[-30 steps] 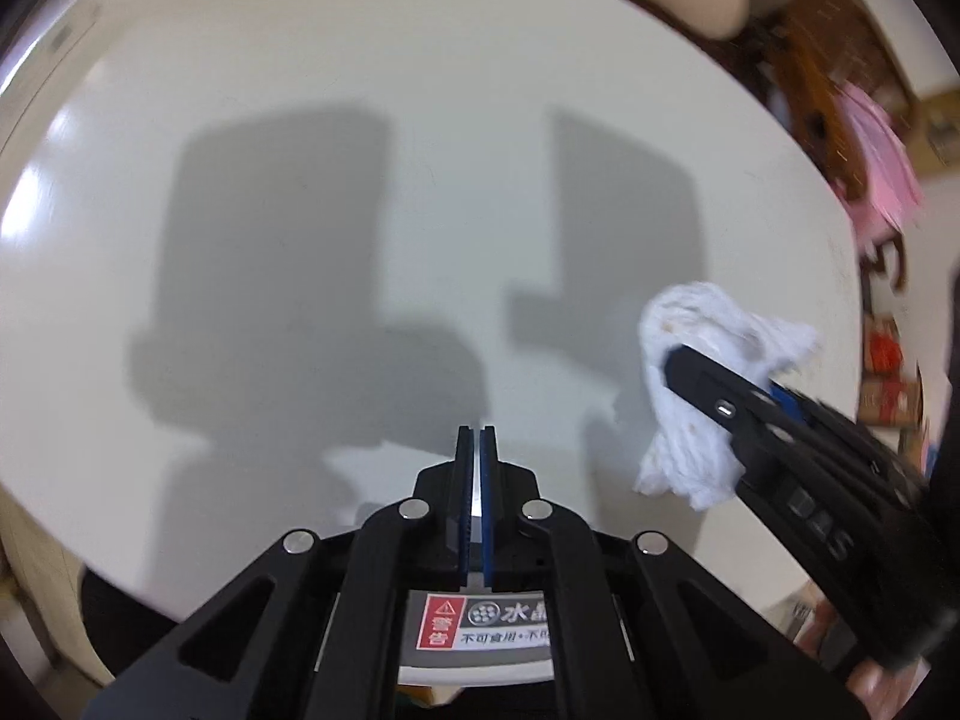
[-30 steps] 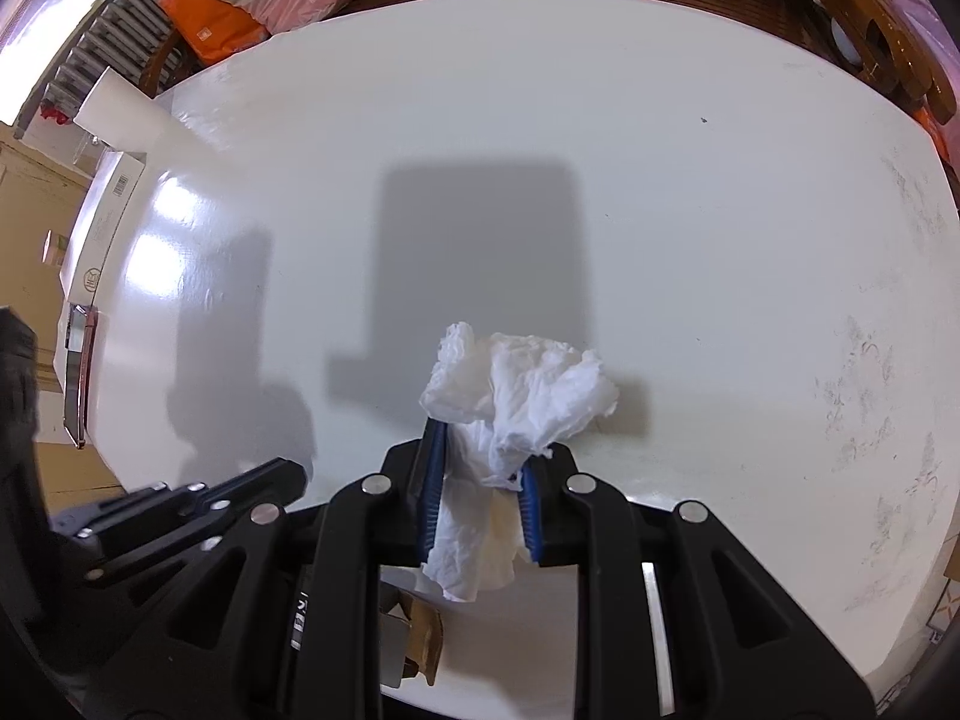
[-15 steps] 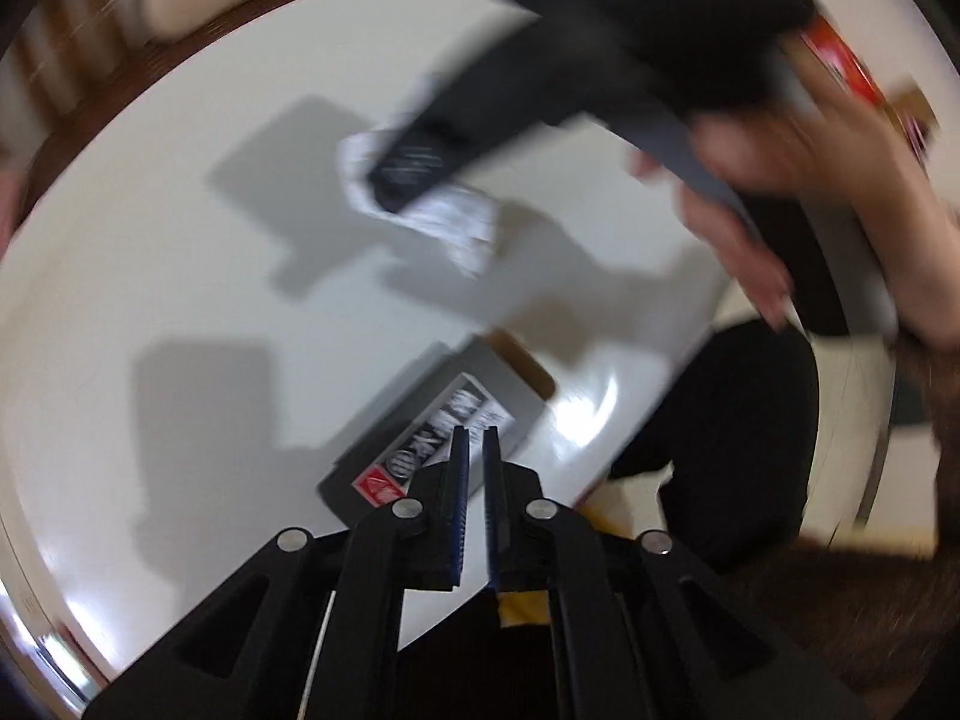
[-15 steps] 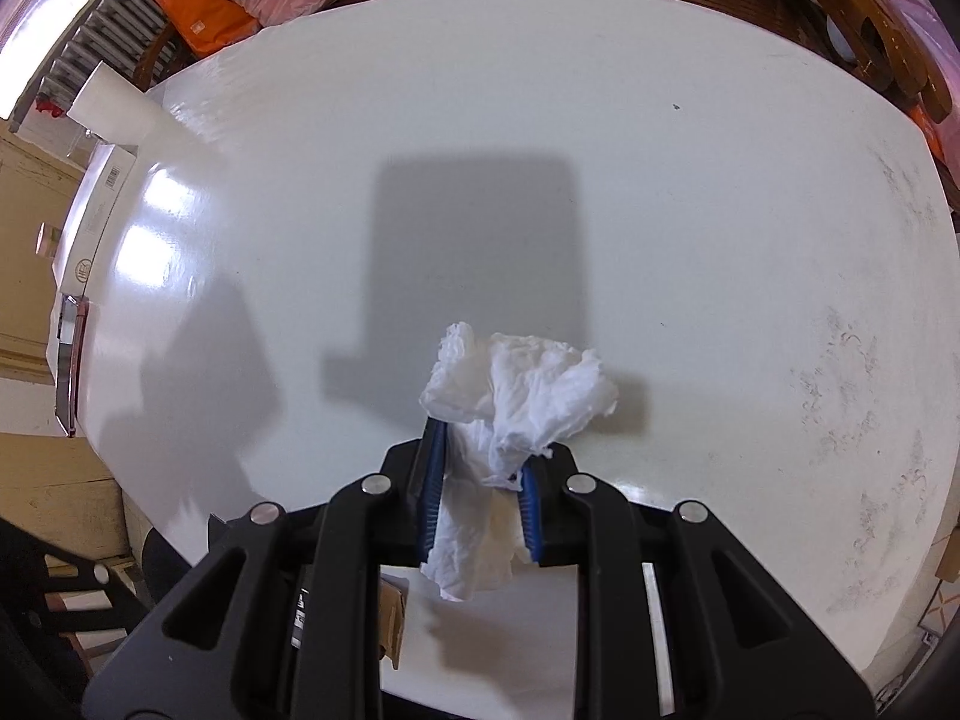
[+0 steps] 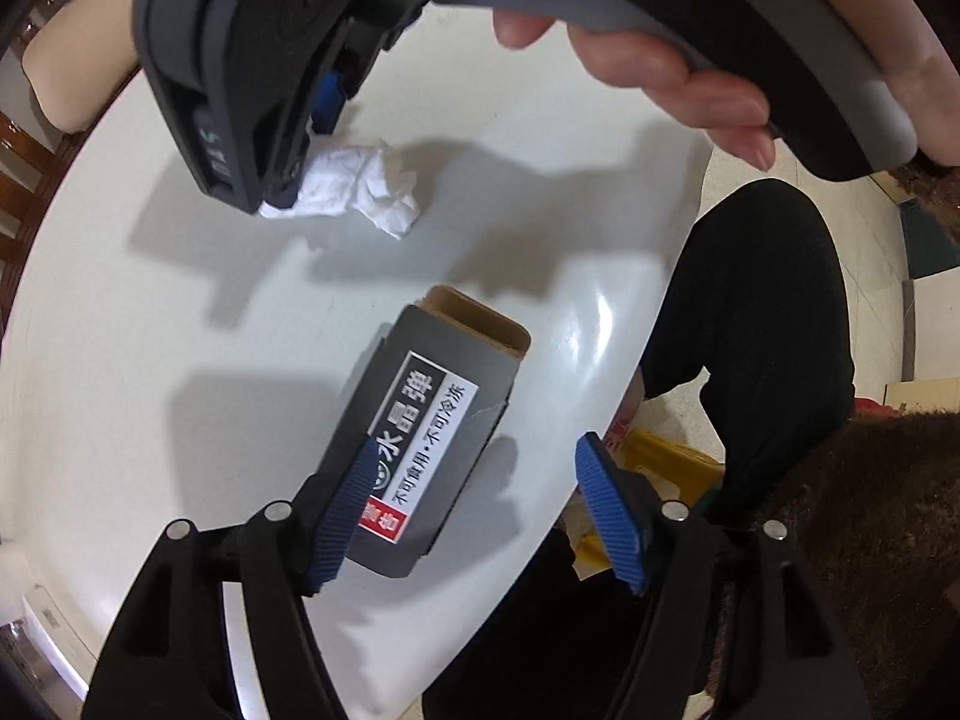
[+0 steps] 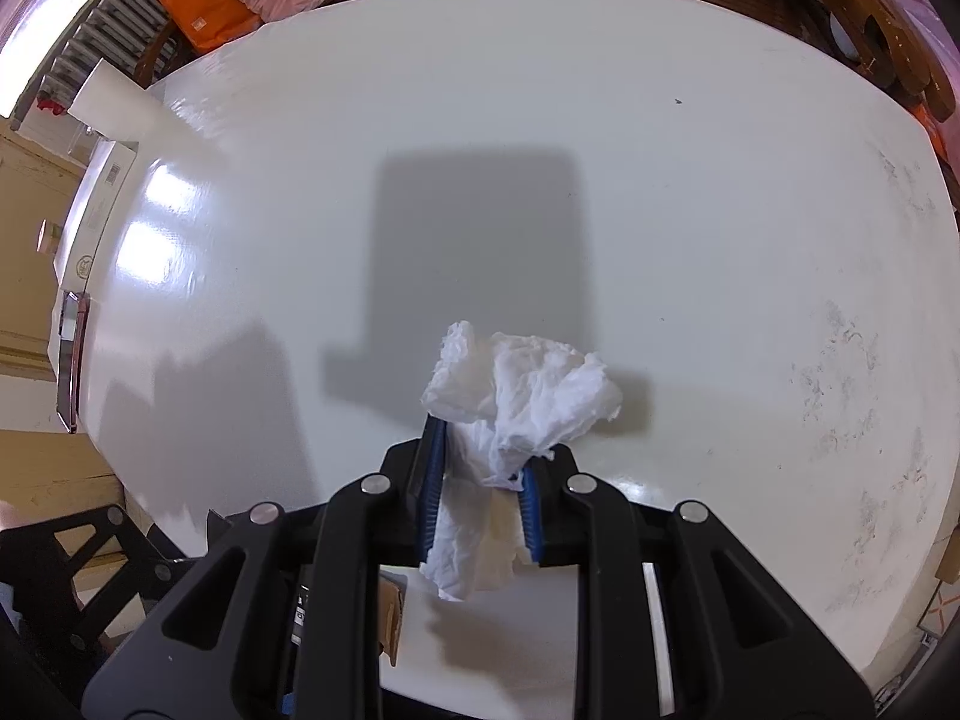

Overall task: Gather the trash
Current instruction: 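Lift the black box and tissue off the table with both grippers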

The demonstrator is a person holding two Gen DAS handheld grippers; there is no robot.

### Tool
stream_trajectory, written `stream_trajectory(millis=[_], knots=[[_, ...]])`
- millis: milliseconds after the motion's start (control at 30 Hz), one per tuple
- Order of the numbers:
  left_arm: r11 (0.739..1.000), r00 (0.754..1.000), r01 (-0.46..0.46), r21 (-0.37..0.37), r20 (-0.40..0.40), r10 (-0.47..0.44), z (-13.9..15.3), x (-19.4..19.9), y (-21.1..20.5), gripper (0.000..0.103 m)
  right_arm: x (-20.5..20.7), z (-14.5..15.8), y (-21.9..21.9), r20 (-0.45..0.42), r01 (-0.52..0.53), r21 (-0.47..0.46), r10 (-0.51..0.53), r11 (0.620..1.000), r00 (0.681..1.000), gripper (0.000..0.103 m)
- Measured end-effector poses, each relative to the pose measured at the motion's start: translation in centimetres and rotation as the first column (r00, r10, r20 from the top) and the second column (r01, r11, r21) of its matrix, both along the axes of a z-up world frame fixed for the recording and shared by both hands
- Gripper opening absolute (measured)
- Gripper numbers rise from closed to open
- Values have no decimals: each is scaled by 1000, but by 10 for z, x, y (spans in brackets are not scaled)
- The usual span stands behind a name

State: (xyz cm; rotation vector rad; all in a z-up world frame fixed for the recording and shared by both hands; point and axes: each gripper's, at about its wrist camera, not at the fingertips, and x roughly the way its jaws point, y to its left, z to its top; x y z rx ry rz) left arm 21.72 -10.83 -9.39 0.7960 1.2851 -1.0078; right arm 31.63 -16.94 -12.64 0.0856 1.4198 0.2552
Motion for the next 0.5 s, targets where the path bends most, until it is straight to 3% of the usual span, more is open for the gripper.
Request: stream_trajectory(millis=[133, 233, 367, 500], knots=[[999, 999, 43, 22, 25, -43, -3, -10, 8, 84, 0, 0, -1, -2, -2, 4, 2, 1000, 1000, 22], [995, 995, 80, 67, 47, -83, -12, -13, 6, 84, 1, -1, -2, -3, -7, 9, 7, 1000, 1000, 23], [998, 998, 51, 40, 25, -52, -16, -6, 4, 85, 1, -2, -4, -4, -10, 12, 10, 1000, 1000, 23], [995, 999, 46, 84, 12, -47, -29, 0, 3, 85, 1, -2, -4, -5, -16, 11, 16, 1000, 1000, 23]])
